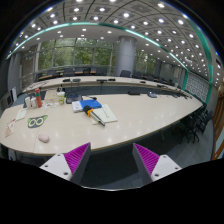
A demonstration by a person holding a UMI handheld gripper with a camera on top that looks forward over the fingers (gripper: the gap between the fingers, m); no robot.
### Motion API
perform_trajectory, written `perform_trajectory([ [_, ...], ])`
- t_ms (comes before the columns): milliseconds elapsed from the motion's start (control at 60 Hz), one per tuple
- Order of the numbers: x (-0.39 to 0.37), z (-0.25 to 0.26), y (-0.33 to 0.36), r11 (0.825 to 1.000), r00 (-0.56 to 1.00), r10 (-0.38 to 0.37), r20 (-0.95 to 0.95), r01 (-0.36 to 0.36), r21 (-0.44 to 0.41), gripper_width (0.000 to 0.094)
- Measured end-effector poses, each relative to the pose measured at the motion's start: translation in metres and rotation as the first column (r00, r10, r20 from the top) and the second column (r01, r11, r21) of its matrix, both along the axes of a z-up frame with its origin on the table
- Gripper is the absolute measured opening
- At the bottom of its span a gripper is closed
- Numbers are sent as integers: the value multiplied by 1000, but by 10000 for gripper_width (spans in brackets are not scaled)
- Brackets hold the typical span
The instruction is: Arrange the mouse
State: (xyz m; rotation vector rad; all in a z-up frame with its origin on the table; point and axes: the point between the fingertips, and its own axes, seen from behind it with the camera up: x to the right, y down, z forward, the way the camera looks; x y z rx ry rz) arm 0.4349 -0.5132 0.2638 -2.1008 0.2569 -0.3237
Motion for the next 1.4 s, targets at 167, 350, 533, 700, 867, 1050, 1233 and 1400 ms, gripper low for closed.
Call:
perform_trajectory([
  [167,-3,-41,-9,999,1000,6,5,-6,-42,855],
  [350,-41,-92,-8,993,998,69,-2,-69,-91,855],
  [533,-124,-163,14,977,986,163,-42,-167,-129,854],
  [700,-228,-192,82,955,959,276,-61,-281,-92,853],
  [867,-307,-224,160,949,944,297,-140,-309,-68,850],
  [1050,-343,-250,235,951,946,283,-158,-298,-80,850],
  [1233,-355,-271,280,943,945,301,-131,-315,-103,850],
  [1400,-354,-273,307,943,946,299,-129,-313,-110,845],
])
